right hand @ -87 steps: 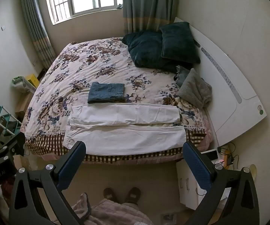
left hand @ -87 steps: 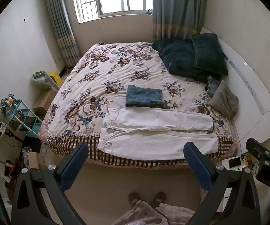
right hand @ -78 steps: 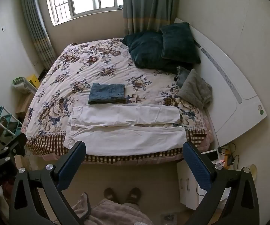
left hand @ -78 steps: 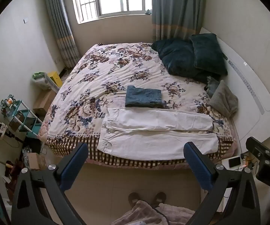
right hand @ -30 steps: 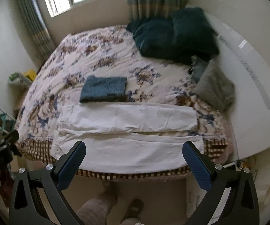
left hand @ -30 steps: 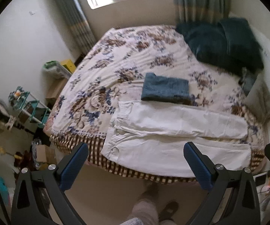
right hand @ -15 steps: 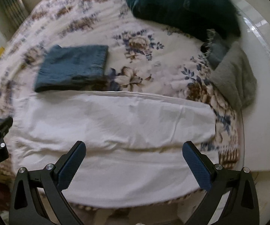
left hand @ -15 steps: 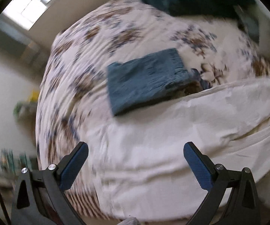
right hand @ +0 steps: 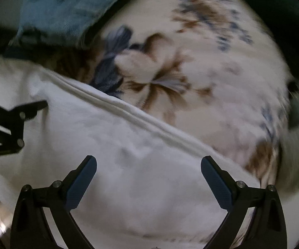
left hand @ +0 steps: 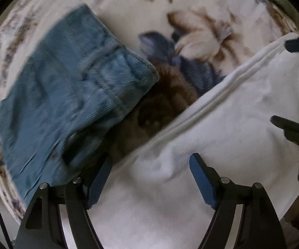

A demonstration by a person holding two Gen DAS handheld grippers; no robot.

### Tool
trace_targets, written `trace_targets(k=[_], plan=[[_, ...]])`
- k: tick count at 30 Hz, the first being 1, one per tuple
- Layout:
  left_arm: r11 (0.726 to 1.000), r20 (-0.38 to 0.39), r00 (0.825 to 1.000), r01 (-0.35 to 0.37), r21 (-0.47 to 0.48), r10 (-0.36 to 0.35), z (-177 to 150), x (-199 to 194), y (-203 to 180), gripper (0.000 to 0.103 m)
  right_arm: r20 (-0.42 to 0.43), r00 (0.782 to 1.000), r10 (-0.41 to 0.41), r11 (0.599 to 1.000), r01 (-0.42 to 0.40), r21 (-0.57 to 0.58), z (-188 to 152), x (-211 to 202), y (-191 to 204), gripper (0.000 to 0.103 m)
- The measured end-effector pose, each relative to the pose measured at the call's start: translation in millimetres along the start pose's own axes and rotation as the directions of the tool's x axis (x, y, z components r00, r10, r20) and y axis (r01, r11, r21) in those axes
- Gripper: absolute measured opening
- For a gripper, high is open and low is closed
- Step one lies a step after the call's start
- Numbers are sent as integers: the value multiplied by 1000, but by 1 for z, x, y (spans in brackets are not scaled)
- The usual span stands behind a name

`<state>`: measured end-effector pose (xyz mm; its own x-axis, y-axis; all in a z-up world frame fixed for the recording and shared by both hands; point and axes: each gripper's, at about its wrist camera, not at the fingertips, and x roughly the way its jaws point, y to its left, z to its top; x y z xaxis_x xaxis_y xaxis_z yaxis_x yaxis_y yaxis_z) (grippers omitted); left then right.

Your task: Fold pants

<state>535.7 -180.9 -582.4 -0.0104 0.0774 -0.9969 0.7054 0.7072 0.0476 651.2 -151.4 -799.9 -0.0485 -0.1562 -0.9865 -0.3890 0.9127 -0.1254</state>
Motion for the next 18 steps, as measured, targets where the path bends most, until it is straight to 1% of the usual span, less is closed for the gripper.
trace_targets(k=[2, 3, 4, 5, 6, 7, 8, 9, 10, 11, 12, 13, 14, 16, 18], plan=[[1000, -22, 1000, 18, 3, -18, 5, 12, 3, 77, -20, 1000, 21, 999, -22, -39, 9, 19, -1, 97], [1000, -26, 999, 28, 5, -28, 7, 15, 4, 77, -34, 999, 41, 998, -42, -43, 13, 28, -5, 92], [999, -24, 999, 33, 11, -33, 8, 17, 4, 78, -39, 997, 67, 997, -69, -45, 15, 35, -9, 83], [999, -19, 999, 37, 16, -37, 9, 18, 4, 78, -39, 996, 86, 995, -88, -45, 16, 38, -12, 80], [999, -10, 999, 42, 16, -42, 10, 18, 4, 77, -35, 994, 105, 993, -107, -44, 18, 41, -16, 69], [999, -3, 999, 46, 17, -46, 8, 18, 4, 76, -22, 992, 126, 991, -127, -48, 18, 41, -20, 52], [999, 5, 999, 48, 19, -48, 9, 17, 4, 76, -12, 991, 134, 990, -134, -50, 18, 40, -24, 44], [998, 17, 999, 51, 21, -52, 9, 14, 5, 74, 0, 990, 141, 989, -141, -53, 18, 38, -28, 28], [998, 26, 998, 60, 24, -61, 8, 13, 3, 65, 11, 987, 157, 986, -156, -57, 16, 34, -32, 19], [997, 35, 997, 71, 31, -73, 4, 9, 2, 52, 20, 986, 165, 985, -164, -54, 15, 31, -36, 16], [996, 41, 996, 78, 33, -79, -2, 3, 0, 45, 37, 983, 178, 983, -176, -48, 12, 26, -41, 15], [997, 47, 996, 78, 29, -79, -10, -3, -3, 30, 51, 981, 189, 981, -187, -44, 8, 22, -46, 13], [997, 51, 996, 72, 27, -74, -12, -9, -4, 19, 66, 978, 198, 980, -196, -38, 4, 17, -51, 13], [998, 70, 996, 59, 20, -60, -14, -26, -9, 12, 96, 969, 226, 974, -225, -14, -9, 4, -63, 12], [999, 100, 994, 47, -1, -47, -22, -47, -13, 10, 130, 962, 239, 970, -242, 8, -25, -11, -72, 11]])
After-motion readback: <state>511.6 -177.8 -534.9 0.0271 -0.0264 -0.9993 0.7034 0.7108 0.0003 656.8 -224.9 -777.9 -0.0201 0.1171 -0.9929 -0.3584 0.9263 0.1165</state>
